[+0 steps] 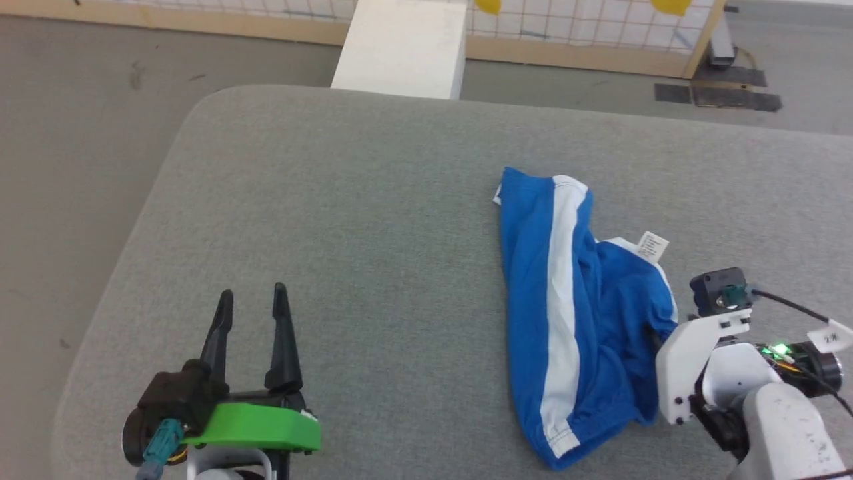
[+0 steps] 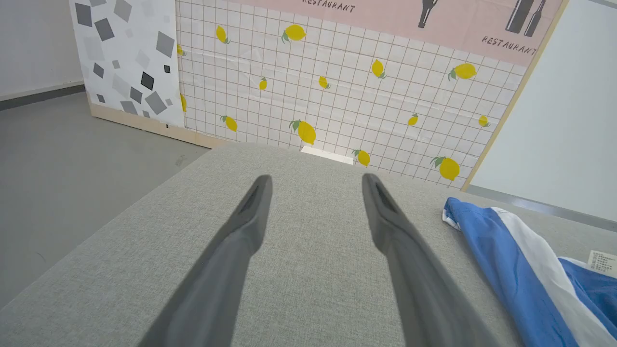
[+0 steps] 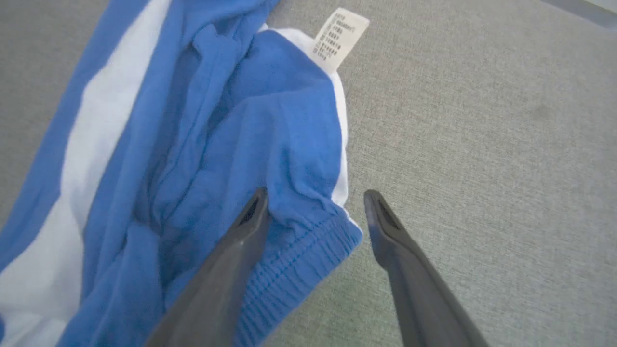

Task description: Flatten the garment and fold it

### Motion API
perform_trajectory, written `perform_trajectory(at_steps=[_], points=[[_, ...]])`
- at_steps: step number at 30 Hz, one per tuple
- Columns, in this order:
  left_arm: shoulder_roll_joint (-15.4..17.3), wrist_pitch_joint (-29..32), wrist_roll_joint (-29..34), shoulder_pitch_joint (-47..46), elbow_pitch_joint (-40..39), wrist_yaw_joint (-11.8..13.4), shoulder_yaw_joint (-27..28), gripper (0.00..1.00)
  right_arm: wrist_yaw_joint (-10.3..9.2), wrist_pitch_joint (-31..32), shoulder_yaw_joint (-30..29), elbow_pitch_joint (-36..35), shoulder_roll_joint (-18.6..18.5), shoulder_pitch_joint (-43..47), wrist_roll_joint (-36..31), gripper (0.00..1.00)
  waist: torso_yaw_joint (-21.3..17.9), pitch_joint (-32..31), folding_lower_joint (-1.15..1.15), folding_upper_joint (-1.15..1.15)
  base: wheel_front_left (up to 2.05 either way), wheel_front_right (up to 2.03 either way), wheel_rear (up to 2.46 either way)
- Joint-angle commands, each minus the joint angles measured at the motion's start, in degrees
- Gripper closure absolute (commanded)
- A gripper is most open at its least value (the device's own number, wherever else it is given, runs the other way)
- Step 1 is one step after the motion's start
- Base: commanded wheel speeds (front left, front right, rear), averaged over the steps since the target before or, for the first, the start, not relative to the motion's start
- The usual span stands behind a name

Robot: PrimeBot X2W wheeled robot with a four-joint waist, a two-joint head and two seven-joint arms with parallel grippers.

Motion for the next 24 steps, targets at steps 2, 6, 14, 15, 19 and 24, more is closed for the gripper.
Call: perform_trajectory(at_steps=[2,6,14,15,19,24], points=[[-0.6,-0.4,0.6,-1.4,-0.3,-0.8,0.2,0.0,-0.09,3.6,-0.1,2.2,-1.5,-0.7,-0.7,0.0,2.1,1.6,0.0,0.0,0.0,0.0,0.0],[-1.0,-0.4,0.9,-2.5,-0.2,-2.0,0.1,0.0,-0.09,8.5,1.0,4.4,-2.9,-0.3,2.0,0.0,3.9,2.9,0.0,0.0,0.0,0.0,0.0],[-1.2,-0.4,-1.0,-3.2,-0.4,-1.7,-1.1,0.0,-0.09,6.8,2.4,3.2,-12.0,-5.2,6.1,1.0,6.7,5.1,0.0,0.0,0.0,0.0,0.0],[-1.2,-0.4,-1.3,-3.3,-0.5,-1.5,-1.3,0.0,-0.09,6.7,2.6,3.3,-13.5,-6.6,6.5,1.0,7.0,5.3,0.0,0.0,0.0,0.0,0.0],[-1.2,-0.4,-1.9,-4.1,-0.9,-1.1,-2.3,0.0,-0.09,5.8,1.7,4.8,-20.8,-15.0,5.5,1.0,8.1,6.6,0.0,0.0,0.0,0.0,0.0],[-1.2,-0.4,-2.0,-4.9,-0.6,-1.1,-3.0,0.0,-0.09,3.0,-0.2,9.7,-24.6,-24.5,1.7,1.0,9.4,7.1,0.0,0.0,0.0,0.0,0.0]])
